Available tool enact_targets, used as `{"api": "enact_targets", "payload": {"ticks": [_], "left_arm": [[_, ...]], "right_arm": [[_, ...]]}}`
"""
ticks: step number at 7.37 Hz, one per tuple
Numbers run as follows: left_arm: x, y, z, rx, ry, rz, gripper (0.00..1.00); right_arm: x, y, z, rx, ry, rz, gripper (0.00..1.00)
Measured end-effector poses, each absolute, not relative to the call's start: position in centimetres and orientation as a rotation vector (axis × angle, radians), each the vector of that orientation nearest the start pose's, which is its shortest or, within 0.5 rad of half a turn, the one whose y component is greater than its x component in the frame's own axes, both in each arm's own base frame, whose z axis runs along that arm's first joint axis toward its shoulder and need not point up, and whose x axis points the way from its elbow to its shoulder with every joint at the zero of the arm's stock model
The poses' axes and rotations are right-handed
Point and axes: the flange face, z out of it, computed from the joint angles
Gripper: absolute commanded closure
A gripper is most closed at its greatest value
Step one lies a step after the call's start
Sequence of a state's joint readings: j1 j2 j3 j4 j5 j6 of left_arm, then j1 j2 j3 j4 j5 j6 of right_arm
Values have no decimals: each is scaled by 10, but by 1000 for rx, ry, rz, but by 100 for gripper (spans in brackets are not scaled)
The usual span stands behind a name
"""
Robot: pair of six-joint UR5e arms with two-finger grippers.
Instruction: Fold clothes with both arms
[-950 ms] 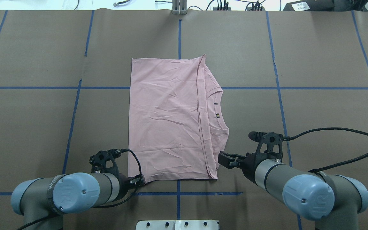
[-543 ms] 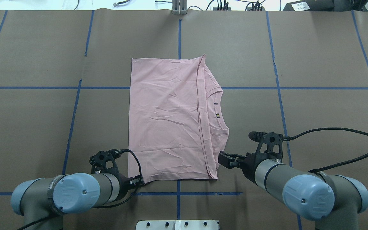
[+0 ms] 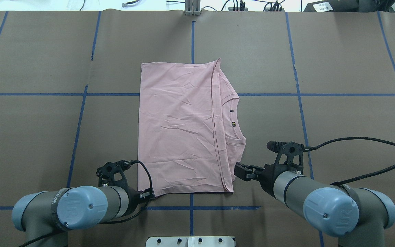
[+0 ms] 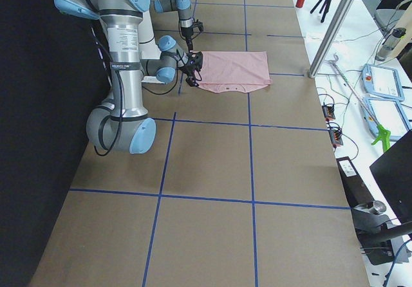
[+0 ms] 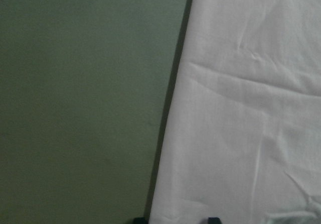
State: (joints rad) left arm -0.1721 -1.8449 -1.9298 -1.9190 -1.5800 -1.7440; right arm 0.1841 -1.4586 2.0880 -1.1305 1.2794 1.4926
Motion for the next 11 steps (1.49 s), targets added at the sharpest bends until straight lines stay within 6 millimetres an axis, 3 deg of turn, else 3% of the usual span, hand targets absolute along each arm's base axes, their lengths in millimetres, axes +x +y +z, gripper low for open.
{"api": "enact_targets", "payload": {"ticks": [1,2,3,5,7,8,10,11], "left_arm": [[538,-228,312,-9,986,-312,70],[539,-228,312,-9,986,-312,75],[539,-228,312,-9,986,-312,100],[538,-229,312,-8,986,-313,100],[536,-228,308,-7,994,-311,100],[535,-228,306,-7,999,-310,100],[533,-228,299,-7,1013,-309,100],[532,-228,296,-7,1020,-309,100]], "right_arm": [[-458,-250,312,400,-1021,251,0],[-459,-250,312,400,-1021,250,0],[-459,-250,312,399,-1021,250,0],[-460,-249,313,398,-1019,247,0],[-467,-246,307,394,-1020,241,26],[-478,-246,293,386,-1008,244,26],[-522,-251,262,355,-935,272,28],[-540,-254,257,350,-890,274,31]]}}
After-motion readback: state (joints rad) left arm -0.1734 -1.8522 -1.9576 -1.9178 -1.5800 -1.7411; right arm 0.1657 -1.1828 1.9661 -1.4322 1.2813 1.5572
